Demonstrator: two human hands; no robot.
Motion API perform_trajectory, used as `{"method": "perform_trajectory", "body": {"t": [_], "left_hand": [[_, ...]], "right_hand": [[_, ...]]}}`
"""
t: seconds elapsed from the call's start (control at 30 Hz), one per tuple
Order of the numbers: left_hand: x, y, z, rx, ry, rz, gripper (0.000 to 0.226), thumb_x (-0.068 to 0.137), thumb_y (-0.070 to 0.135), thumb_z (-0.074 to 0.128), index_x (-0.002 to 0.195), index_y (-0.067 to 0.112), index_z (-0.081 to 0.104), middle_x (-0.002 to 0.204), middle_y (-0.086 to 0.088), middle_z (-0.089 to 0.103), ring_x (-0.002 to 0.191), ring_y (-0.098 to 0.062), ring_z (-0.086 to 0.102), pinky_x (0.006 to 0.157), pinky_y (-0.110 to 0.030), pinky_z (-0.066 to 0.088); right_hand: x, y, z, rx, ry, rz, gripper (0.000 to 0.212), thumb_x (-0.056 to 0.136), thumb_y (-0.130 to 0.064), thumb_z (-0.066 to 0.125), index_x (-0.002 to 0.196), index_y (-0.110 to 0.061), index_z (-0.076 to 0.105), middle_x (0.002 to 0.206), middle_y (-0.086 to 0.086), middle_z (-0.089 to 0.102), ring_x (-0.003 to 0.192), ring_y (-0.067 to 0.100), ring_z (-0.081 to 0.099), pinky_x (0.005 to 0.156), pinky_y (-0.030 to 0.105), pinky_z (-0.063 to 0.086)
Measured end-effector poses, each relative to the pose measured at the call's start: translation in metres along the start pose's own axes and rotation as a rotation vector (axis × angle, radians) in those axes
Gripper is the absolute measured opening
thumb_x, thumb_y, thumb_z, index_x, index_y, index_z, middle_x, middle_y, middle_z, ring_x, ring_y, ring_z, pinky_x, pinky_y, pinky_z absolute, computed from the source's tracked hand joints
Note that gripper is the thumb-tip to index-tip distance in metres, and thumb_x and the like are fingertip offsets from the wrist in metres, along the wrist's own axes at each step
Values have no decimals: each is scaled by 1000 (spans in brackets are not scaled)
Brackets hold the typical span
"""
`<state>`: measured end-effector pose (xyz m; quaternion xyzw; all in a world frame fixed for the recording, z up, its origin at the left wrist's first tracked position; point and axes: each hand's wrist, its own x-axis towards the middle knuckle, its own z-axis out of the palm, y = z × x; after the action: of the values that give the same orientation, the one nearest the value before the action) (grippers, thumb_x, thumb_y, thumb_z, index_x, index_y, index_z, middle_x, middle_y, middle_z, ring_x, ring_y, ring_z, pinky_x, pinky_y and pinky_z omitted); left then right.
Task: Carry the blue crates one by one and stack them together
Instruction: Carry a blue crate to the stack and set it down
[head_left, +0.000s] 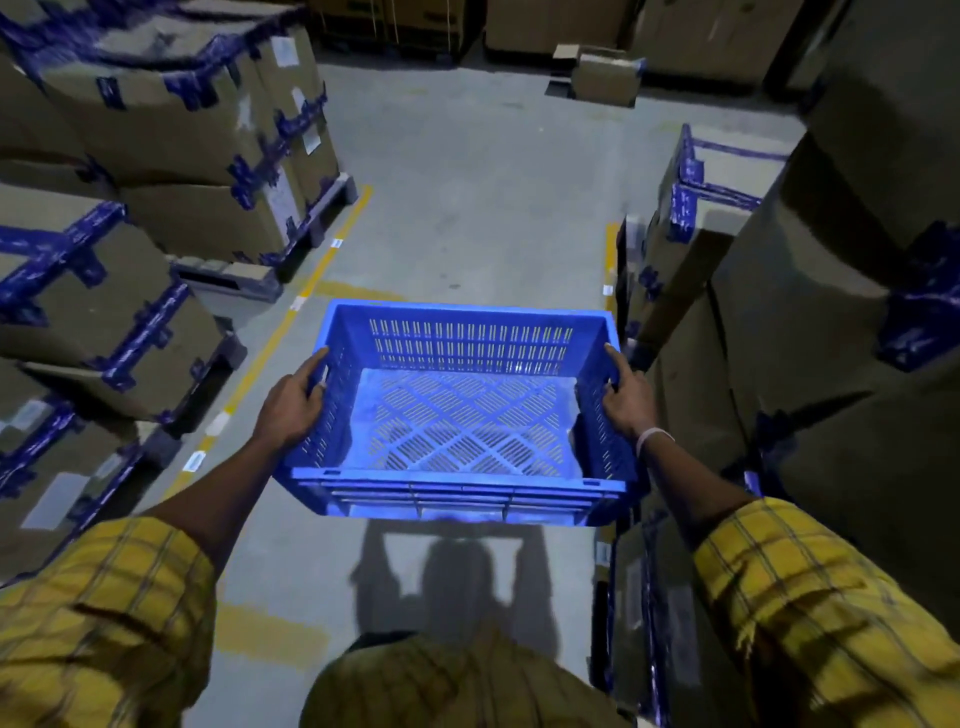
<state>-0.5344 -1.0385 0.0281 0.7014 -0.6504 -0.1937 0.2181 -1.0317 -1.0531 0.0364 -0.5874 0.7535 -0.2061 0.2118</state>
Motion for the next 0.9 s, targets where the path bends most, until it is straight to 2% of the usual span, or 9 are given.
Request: {"method": "perform_trajectory", "body": {"t": [0.17, 0.3, 0.37, 0.5, 0.67, 0.9], "left_hand": [[92, 28, 8, -22, 25, -20, 59, 100, 17, 48, 154, 38, 34, 108, -22, 68, 93, -41, 65, 75, -44, 51], [182, 31, 19, -34, 21, -4, 58, 101, 17, 47, 154, 37, 34, 118, -22, 67, 100, -42, 65, 79, -45, 51], [239, 27, 27, -42, 21, 9, 58, 101, 17, 46, 154, 37, 34, 115, -23, 67, 97, -42, 65, 77, -45, 51], [348, 25, 39, -19, -25, 62, 61, 101, 15, 45, 156, 38, 30, 93, -26, 67, 76, -40, 61, 62, -44, 46], [486, 39, 29, 1, -67, 128, 62, 100, 14, 48, 155, 38, 32, 114, -28, 66, 93, -43, 64, 72, -47, 51], [657, 77, 43, 33, -83, 195, 62, 100, 14, 48, 155, 36, 32, 115, -24, 68, 95, -42, 66, 75, -48, 53]], "right_hand": [[99, -21, -15, -35, 6, -37, 69, 92, -6, 45, 154, -31, 29, 112, 28, 57, 92, 45, 59, 76, 39, 46], [180, -35, -4, -22, -19, -22, 69, 93, -6, 45, 155, -31, 27, 111, 26, 56, 79, 37, 54, 69, 30, 35], [226, -42, 7, -6, -12, -28, 69, 93, -6, 45, 155, -31, 27, 110, 26, 57, 78, 37, 55, 69, 29, 35], [314, -56, 24, 0, 16, -4, 70, 92, -7, 47, 155, -33, 28, 111, 28, 60, 88, 44, 60, 71, 32, 37], [418, -82, 28, 31, 70, 71, 71, 90, -7, 49, 154, -32, 30, 123, 29, 59, 102, 47, 60, 87, 42, 46], [562, -98, 24, 34, 126, 133, 71, 91, -9, 49, 154, -33, 30, 115, 30, 60, 98, 48, 60, 86, 43, 47]]}}
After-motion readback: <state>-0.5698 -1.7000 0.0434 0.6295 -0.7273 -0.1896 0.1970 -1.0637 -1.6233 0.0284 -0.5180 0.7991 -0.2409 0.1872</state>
